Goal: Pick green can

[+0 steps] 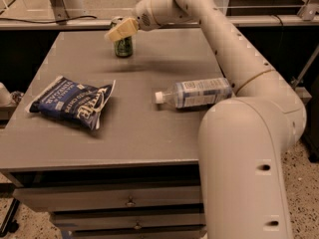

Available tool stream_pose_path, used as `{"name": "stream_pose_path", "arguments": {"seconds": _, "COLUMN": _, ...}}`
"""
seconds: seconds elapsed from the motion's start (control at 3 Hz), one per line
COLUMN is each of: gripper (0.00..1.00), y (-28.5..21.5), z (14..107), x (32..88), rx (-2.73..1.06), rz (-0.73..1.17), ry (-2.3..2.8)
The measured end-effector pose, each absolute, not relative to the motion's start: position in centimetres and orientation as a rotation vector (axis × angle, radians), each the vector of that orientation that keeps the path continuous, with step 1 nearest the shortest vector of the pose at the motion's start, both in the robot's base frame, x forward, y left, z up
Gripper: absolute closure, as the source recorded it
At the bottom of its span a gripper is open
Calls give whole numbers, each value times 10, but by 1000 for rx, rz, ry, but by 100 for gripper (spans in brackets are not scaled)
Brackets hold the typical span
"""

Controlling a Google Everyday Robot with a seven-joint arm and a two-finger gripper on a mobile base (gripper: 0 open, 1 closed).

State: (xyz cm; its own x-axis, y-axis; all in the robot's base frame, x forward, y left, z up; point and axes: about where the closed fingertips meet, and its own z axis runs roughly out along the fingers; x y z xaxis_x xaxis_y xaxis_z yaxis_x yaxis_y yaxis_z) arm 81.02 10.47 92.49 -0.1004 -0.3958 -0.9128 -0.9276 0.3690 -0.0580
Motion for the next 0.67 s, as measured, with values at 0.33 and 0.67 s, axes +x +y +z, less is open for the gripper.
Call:
{"name": "stream_pose_path", "arguments": {"seconds": 0.33, "gripper": 15, "y": 117, "z": 914, "x": 823, "rx": -1159, "rz": 729, "ry": 1682}}
{"name": "stream_pose_path", "arguments": {"seconds": 0.67, "gripper": 39, "y": 123, "z": 899, "x": 825, "rx": -1132, "rz": 755, "ry": 1708}}
